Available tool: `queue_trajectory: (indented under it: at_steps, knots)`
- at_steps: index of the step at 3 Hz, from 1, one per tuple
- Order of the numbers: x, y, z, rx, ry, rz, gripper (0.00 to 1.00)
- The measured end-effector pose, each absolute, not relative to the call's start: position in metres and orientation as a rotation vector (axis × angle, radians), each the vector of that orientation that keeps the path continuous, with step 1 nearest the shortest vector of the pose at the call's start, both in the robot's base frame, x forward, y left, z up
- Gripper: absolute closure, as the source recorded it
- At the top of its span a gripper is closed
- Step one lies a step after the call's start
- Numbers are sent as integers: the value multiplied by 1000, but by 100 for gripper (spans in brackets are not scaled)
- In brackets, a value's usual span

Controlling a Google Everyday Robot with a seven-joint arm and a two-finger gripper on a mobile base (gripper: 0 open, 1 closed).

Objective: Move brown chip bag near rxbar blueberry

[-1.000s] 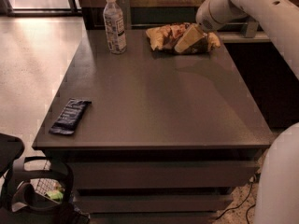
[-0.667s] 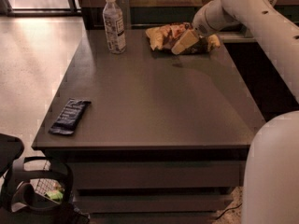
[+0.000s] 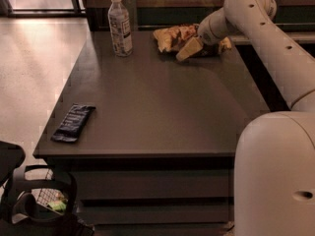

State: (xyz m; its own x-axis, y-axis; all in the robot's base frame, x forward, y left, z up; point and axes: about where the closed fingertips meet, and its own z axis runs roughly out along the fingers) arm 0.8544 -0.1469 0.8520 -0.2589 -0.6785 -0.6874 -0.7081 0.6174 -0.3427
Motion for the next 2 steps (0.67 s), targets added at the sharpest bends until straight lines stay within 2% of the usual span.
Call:
queue_trajectory:
  at_steps: [2]
  knots:
    - [863, -142, 835, -1097, 2006, 68, 53]
